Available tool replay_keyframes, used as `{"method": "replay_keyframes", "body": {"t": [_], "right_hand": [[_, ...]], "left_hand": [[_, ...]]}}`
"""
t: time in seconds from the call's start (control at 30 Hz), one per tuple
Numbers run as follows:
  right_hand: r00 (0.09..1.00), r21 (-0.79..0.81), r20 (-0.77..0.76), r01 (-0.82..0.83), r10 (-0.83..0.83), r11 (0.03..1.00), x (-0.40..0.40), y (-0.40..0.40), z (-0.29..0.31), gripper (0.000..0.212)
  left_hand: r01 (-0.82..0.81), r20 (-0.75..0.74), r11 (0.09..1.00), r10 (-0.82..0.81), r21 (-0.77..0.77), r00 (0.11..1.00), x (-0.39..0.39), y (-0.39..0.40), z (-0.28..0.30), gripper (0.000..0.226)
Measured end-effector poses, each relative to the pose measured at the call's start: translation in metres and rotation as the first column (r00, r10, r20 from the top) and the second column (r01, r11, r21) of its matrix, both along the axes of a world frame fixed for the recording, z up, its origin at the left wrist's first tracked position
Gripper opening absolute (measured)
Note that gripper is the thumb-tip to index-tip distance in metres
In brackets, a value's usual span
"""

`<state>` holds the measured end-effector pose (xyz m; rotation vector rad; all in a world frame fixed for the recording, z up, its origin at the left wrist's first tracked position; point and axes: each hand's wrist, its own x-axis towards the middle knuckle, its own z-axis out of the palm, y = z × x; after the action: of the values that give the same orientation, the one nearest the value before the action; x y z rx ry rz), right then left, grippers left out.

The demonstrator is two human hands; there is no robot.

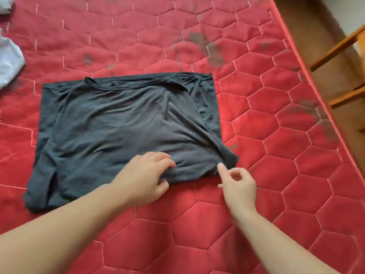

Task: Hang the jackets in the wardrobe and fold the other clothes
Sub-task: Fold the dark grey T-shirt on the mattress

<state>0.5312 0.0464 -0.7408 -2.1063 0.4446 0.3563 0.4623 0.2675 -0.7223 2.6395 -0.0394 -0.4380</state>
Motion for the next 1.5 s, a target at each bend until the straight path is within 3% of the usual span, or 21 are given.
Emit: {"method": "replay_keyframes", "body": {"t": [0.03, 0.1, 0.17, 0.23, 0.27, 0.33, 0.4, 0.43, 0.5, 0.57, 0.77, 0.9, 1.03, 1.1, 1.17, 1.33, 1.43, 1.5], "right_hand": [[0.971, 0.147, -0.152, 0.209, -0.187, 0.967, 0.0, 0.002, -0.001, 0.031], [0.874, 0.3, -0.372, 0.433, -0.314, 0.85, 0.002, 0.005, -0.003, 0.026], [0.856, 0.337, -0.433, 0.443, -0.281, 0.831, 0.004, 0.012, -0.006, 0.026], [0.867, 0.354, -0.421, 0.429, -0.268, 0.831, 0.009, 0.024, -0.007, 0.021], [0.878, 0.357, -0.391, 0.42, -0.274, 0.835, 0.014, 0.031, -0.004, 0.019], [0.95, 0.338, -0.2, 0.297, -0.24, 0.893, 0.022, 0.046, 0.003, 0.011], [0.997, 0.279, 0.04, 0.057, -0.071, 0.959, 0.027, 0.063, 0.011, 0.005], [0.989, 0.222, 0.14, -0.071, 0.04, 0.972, 0.026, 0.075, 0.017, 0.009], [0.931, 0.101, 0.263, -0.288, 0.254, 0.952, 0.021, 0.1, 0.027, 0.026], [0.823, 0.003, 0.365, -0.468, 0.435, 0.884, 0.012, 0.128, 0.038, 0.032], [0.595, -0.065, 0.459, -0.718, 0.66, 0.693, -0.026, 0.211, 0.06, 0.03], [0.324, -0.23, 0.444, -0.86, 0.835, 0.456, -0.067, 0.243, 0.056, 0.025], [0.048, -0.275, 0.272, -0.953, 0.961, 0.125, -0.097, 0.247, 0.029, 0.023], [-0.008, -0.263, 0.214, -0.964, 0.977, 0.049, -0.105, 0.24, 0.015, 0.026], [0.015, -0.274, 0.209, -0.959, 0.978, 0.074, -0.106, 0.234, 0.009, 0.028], [0.167, -0.323, 0.293, -0.91, 0.941, 0.262, -0.094, 0.233, 0.007, 0.028], [0.196, -0.366, 0.334, -0.874, 0.922, 0.318, -0.093, 0.239, 0.011, 0.039], [0.174, -0.392, 0.307, -0.873, 0.936, 0.291, -0.098, 0.242, 0.012, 0.048]], "left_hand": [[-0.004, -0.031, 0.997, 0.001, -0.082, 1.0, 0.009, -0.015, 0.003, 0.056], [-0.051, -0.146, 0.974, 0.019, -0.222, 0.989, 0.02, -0.04, 0.0, 0.055], [-0.094, -0.227, 0.958, 0.032, -0.271, 0.973, 0.024, -0.058, -0.003, 0.063], [-0.242, -0.317, 0.893, 0.121, -0.38, 0.941, 0.025, -0.063, -0.004, 0.069], [-0.381, -0.413, 0.795, 0.182, -0.472, 0.892, 0.025, -0.062, -0.002, 0.07], [-0.648, -0.601, 0.453, 0.265, -0.612, 0.754, 0.03, -0.053, 0.006, 0.064], [-0.764, -0.699, 0.189, 0.313, -0.617, 0.643, 0.034, -0.039, 0.015, 0.042], [-0.789, -0.732, 0.08, 0.326, -0.609, 0.598, 0.036, -0.03, 0.019, 0.035], [-0.804, -0.79, -0.116, 0.31, -0.583, 0.529, 0.037, -0.011, 0.028, 0.05], [-0.786, -0.812, -0.226, 0.272, -0.576, 0.517, 0.036, 0.012, 0.037, 0.061], [-0.715, -0.806, -0.372, 0.257, -0.592, 0.534, -0.009, 0.099, 0.054, 0.063], [-0.688, -0.827, -0.468, 0.219, -0.554, 0.517, -0.065, 0.141, 0.05, 0.066], [-0.828, -0.872, -0.325, 0.35, -0.457, 0.344, -0.107, 0.152, 0.023, 0.043], [-0.856, -0.847, -0.294, 0.462, -0.425, 0.263, -0.118, 0.15, 0.003, 0.021], [-0.862, -0.795, -0.251, 0.555, -0.441, 0.245, -0.123, 0.149, -0.008, 0.014], [-0.862, -0.677, -0.113, 0.672, -0.493, 0.299, -0.122, 0.153, -0.013, 0.013], [-0.804, -0.633, -0.182, 0.72, -0.566, 0.283, -0.122, 0.163, -0.009, 0.015], [-0.812, -0.596, -0.172, 0.764, -0.558, 0.247, -0.122, 0.17, -0.008, 0.019]]}}
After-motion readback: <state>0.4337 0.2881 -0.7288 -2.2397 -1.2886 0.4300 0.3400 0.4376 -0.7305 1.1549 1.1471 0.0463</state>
